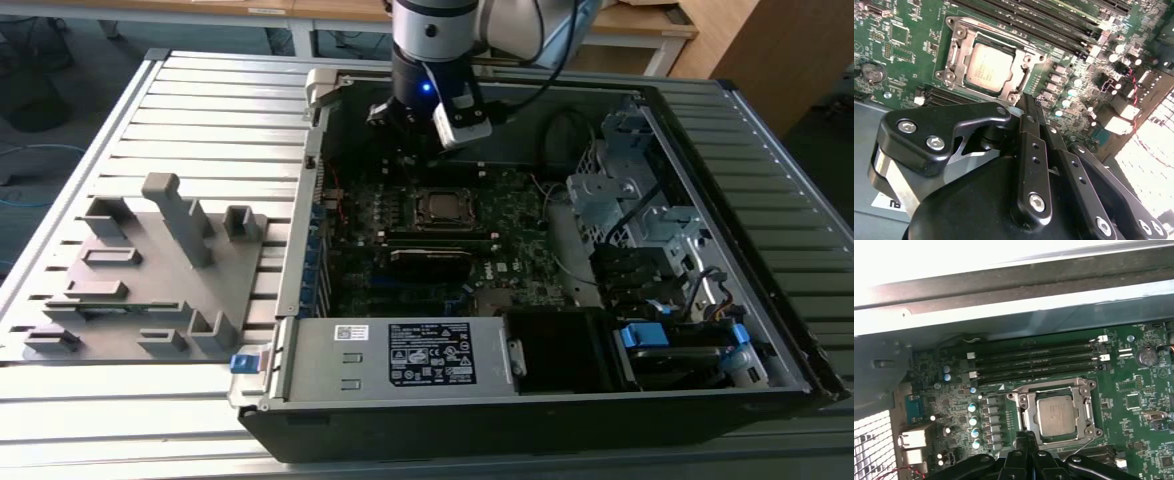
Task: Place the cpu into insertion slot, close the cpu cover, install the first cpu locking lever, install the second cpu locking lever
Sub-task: 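Install the first cpu locking lever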
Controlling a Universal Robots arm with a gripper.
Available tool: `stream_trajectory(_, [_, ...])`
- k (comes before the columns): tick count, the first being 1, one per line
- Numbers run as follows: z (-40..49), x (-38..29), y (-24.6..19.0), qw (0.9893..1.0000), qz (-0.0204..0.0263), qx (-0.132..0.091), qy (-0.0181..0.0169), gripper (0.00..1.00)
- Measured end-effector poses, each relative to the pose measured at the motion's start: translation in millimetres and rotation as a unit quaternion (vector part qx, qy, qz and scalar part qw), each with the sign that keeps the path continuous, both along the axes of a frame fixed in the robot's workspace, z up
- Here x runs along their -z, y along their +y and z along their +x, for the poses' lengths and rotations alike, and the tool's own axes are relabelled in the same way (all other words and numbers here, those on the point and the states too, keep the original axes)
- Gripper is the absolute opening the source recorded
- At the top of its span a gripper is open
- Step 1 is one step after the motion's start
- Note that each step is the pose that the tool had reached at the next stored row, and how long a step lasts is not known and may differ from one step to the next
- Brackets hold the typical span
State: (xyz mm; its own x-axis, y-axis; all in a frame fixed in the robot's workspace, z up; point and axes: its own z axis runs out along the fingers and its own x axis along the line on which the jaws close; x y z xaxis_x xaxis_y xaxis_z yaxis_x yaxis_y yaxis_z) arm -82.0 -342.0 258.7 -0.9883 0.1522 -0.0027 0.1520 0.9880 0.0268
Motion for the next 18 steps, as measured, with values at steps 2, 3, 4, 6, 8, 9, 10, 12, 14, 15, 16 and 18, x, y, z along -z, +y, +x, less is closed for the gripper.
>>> stream_trajectory(2, [-2.0, 0.0, 0.0, 1.0, 0.0, 0.0, 0.0, 0.1])
stream_trajectory(3, [-2.4, 0.0, 0.1, 1.0, 0.0, 0.0, 0.0, 0.1])
stream_trajectory(4, [-2.4, 0.0, 0.1, 1.0, 0.0, 0.0, 0.0, 0.1])
stream_trajectory(6, [-3.4, 0.0, 0.0, 1.0, 0.0, 0.0, 0.0001, 0.1])
stream_trajectory(8, [-3.7, 0.0, 0.0, 1.0, 0.0, 0.0, 0.0, 0.1])
stream_trajectory(9, [-4.0, 0.0, 0.0, 1.0, 0.0, 0.0, 0.0, 0.1])
stream_trajectory(10, [-4.3, 0.0, 0.0, 1.0, 0.0, 0.0, 0.0, 0.1])
stream_trajectory(12, [-5.3, 0.0, 0.0, 1.0, 0.0, 0.0, 0.0, 0.1])
stream_trajectory(14, [-6.3, 0.0, 0.0, 1.0, 0.0, 0.0, 0.0, 0.1])
stream_trajectory(15, [-6.8, 0.0, 0.0, 1.0, 0.0, 0.0, 0.0, 0.1])
stream_trajectory(16, [-7.4, 0.0, 0.0, 1.0, 0.0, 0.0, 0.0, 0.1])
stream_trajectory(18, [-8.6, 0.0, 0.0, 1.0, 0.0, 0.0, 0.0, 0.1])
